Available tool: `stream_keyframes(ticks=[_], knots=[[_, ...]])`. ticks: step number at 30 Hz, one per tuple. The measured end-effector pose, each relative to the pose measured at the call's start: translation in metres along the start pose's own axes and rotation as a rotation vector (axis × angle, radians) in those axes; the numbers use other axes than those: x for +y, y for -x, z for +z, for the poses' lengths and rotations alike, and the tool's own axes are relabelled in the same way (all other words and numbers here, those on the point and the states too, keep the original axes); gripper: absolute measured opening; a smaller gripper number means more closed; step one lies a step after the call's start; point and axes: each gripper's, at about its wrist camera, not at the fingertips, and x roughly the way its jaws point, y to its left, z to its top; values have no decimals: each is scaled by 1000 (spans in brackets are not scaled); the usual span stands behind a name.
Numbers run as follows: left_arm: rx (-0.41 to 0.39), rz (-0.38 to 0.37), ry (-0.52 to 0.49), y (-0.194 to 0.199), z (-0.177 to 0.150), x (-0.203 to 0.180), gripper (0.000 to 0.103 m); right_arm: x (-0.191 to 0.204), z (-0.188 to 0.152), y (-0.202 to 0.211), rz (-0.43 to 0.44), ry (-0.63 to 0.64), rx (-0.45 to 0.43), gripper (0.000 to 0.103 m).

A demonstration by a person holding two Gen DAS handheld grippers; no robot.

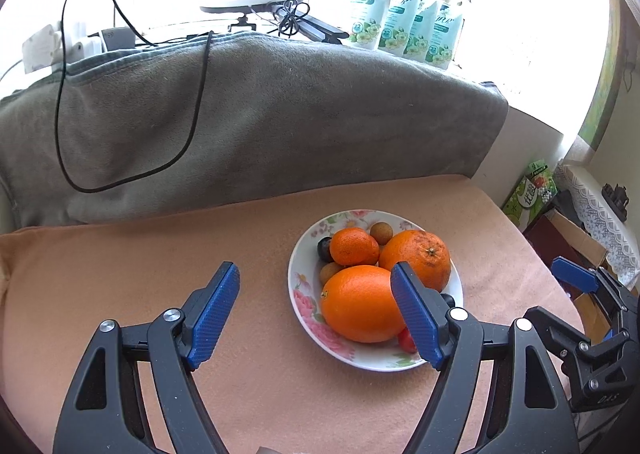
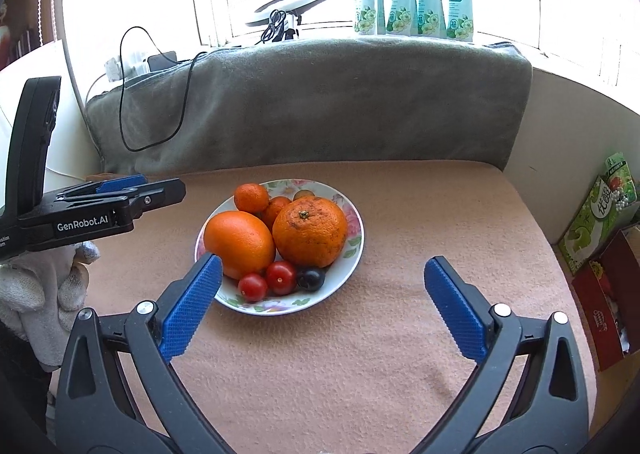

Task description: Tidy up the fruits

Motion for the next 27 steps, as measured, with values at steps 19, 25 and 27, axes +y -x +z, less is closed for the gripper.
stream_keyframes(ticks=[19, 25, 27], knots=[[-78, 100, -27, 84, -42, -11, 83, 13, 6, 37, -24, -5, -72, 103], [-91, 127, -23, 102, -48, -9, 84, 19, 7, 45, -11, -11, -87, 103], [-93, 138, -26, 106, -50, -9, 84, 21, 6, 47, -8, -16, -91, 103]])
